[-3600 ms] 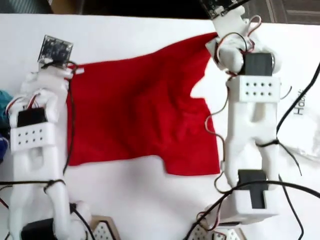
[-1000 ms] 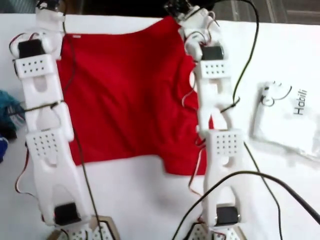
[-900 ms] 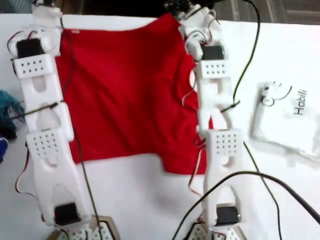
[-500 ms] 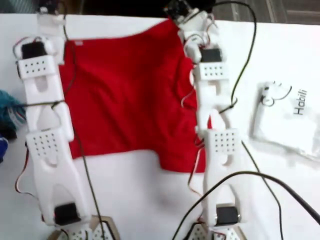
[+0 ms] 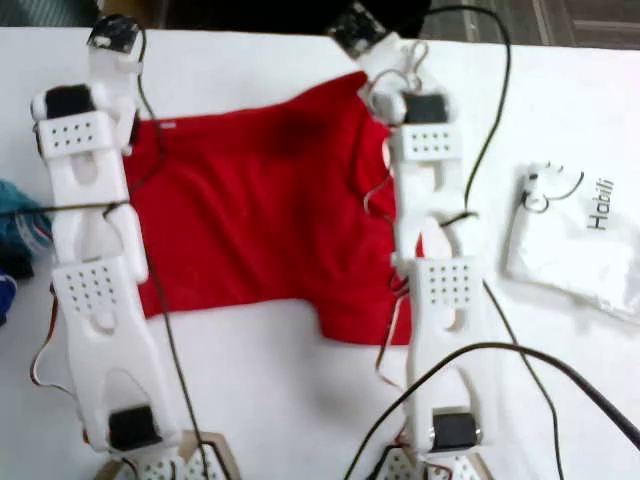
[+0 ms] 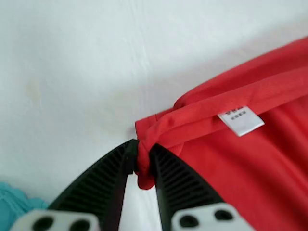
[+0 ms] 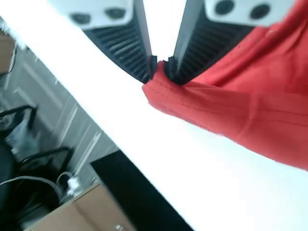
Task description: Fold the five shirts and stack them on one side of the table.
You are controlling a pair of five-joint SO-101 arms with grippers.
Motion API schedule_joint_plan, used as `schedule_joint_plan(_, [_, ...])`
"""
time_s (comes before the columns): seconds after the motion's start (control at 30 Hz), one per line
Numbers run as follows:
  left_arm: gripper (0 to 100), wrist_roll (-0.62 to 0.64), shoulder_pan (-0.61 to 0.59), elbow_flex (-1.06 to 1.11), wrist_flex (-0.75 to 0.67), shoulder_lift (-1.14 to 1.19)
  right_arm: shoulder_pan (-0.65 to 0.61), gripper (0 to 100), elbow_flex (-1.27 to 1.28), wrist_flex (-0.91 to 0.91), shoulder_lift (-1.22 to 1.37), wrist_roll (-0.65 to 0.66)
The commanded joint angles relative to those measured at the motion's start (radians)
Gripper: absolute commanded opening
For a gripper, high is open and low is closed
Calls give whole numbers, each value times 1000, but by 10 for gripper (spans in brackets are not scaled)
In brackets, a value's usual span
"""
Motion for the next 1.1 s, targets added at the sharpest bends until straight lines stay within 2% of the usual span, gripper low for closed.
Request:
schedule_joint_plan(0.0, [24,-41,11,-114,183,-97,27,20,-126,254,-166,3])
schedule_joint_plan(0.07, [24,-61,6,-143,255,-98,39,20,-172,360,-200,2])
schedule_joint_plan(0.17, [24,-71,-43,-131,249,-115,62,20,-226,499,-239,2])
schedule_joint_plan(0.37, [24,-114,-87,67,252,-216,139,20,-158,527,-311,2])
schedule_joint_plan(0.67, [24,-124,-75,590,239,-638,134,21,270,527,-650,2])
schedule_joint_plan(0.87, [24,-144,-64,837,143,-692,38,21,655,516,-799,0])
schedule_joint_plan(1.07, [24,-147,-64,1018,-15,-692,-65,43,835,257,-699,-167])
